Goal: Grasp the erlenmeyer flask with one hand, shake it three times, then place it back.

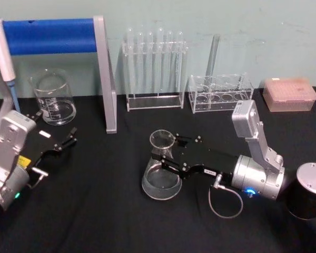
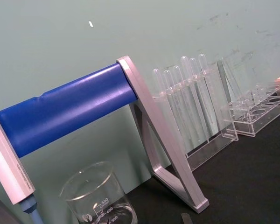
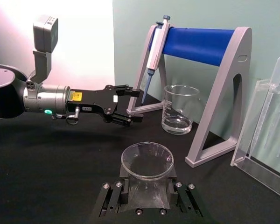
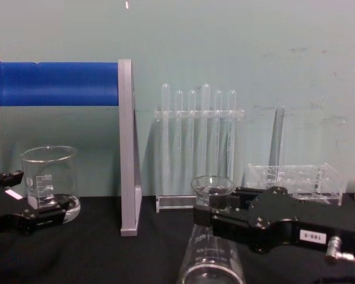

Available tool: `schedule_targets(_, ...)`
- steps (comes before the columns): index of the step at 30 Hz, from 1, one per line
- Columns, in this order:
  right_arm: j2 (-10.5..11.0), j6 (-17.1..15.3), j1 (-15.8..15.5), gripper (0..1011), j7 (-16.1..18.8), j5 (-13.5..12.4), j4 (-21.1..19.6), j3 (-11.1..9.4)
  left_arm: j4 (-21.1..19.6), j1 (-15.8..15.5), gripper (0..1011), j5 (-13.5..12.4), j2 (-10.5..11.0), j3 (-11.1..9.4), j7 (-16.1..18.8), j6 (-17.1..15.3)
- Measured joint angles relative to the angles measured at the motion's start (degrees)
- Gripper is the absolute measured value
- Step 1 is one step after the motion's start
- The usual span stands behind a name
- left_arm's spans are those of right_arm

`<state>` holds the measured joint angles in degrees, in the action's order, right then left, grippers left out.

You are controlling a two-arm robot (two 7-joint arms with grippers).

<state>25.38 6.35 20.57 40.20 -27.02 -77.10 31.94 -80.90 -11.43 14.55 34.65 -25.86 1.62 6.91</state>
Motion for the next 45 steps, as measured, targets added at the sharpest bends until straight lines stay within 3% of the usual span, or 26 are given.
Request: schedule_targets(45, -0.05, -2.47, -0.81, 456, -2.04, 0.03, 0.17, 0.03, 0.0, 0.0, 1001, 0.0, 0.0, 0.0, 0.0, 0.0)
